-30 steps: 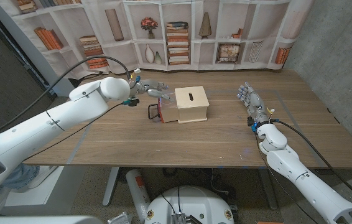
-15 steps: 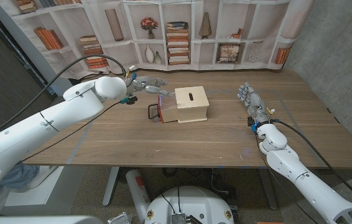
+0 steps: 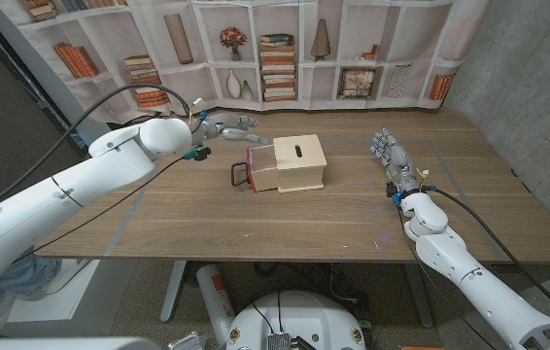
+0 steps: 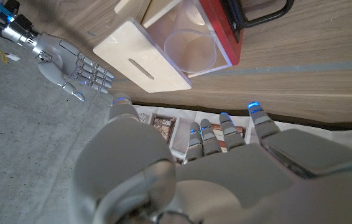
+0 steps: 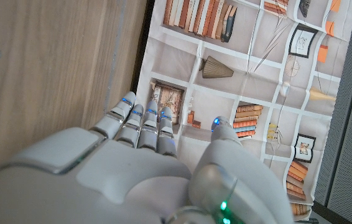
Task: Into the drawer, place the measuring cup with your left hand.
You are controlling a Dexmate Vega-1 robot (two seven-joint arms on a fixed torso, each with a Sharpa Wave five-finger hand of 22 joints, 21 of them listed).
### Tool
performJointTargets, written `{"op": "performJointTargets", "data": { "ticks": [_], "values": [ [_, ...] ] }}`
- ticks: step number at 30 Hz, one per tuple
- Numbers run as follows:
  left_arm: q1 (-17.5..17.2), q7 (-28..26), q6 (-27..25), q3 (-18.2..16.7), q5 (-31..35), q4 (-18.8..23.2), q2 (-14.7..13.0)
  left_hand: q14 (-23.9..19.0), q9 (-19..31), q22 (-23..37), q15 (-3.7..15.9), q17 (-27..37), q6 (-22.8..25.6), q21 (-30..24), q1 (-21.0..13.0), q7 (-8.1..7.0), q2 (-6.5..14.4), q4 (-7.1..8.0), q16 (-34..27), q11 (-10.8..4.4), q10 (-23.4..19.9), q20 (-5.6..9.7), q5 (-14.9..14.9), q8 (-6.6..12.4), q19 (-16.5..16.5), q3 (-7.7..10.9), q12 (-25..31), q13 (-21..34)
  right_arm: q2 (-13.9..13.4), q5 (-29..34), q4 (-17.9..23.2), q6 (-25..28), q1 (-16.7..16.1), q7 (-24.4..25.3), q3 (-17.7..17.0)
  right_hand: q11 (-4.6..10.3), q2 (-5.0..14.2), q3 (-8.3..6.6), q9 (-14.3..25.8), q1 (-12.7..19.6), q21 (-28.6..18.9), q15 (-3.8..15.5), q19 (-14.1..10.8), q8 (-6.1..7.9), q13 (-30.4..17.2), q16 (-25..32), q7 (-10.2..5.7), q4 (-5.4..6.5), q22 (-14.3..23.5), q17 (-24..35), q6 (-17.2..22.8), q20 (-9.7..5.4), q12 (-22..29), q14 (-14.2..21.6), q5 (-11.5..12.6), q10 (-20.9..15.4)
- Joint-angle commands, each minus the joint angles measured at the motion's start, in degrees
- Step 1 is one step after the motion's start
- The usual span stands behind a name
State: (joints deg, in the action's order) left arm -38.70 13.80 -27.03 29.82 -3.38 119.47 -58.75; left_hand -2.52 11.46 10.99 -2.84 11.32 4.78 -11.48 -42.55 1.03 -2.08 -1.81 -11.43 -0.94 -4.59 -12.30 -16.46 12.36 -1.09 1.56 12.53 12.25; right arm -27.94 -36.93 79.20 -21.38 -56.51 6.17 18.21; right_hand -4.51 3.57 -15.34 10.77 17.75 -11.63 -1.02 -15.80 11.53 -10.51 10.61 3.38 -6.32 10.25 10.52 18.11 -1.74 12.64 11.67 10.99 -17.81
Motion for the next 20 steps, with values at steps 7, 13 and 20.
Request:
{"op": "performJointTargets", "data": {
  "ticks": [7,13,20],
  "values": [
    [-4.09,-5.19,4.6,-4.52,-3.62,0.54,-1.31,-1.69,-0.02,0.24,0.31,0.08,2.09,-0.75,0.15,-0.17,1.45,0.75,-0.83,-0.38,-2.02,0.03,-0.37,0.86,-0.7,0.2,0.84,-0.1,0.2,0.29,-0.16,0.2,0.81,-0.09,0.35,0.05,0.02,-0.17,0.23,0.67,0.03,-0.06,-0.37,-0.23,-0.27,0.17,0.08,-0.38,0.35,0.1,0.32,0.07,-0.27,0.71,0.04,-0.58],
    [-3.95,-5.32,4.58,-4.38,-3.65,0.55,-1.27,-3.75,-0.04,0.33,0.49,0.02,3.74,-1.17,0.14,-0.33,1.94,0.9,-1.38,-1.46,-3.6,0.13,-0.48,1.26,-1.56,0.19,1.29,-0.18,0.34,0.23,-0.41,0.33,0.95,-0.09,0.44,0.08,0.02,-0.15,0.23,0.65,0.03,-0.08,-0.36,-0.23,-0.27,0.16,0.03,-0.37,0.35,0.1,0.32,0.06,-0.27,0.68,0.04,-0.58],
    [-3.59,-5.1,5.08,-3.83,-3.64,-0.34,-0.87,-4.18,-0.05,0.38,0.5,0.0,4.36,-1.34,0.09,-0.91,2.14,0.93,-1.4,-1.56,-3.9,0.11,-0.51,1.37,-1.93,0.18,1.3,-0.22,0.38,0.31,-0.31,0.32,0.69,0.25,0.43,0.11,0.04,-0.14,0.23,0.64,0.02,-0.07,-0.38,-0.22,-0.27,0.15,0.06,-0.37,0.35,0.11,0.35,0.06,-0.27,0.67,0.05,-0.59]
  ]
}}
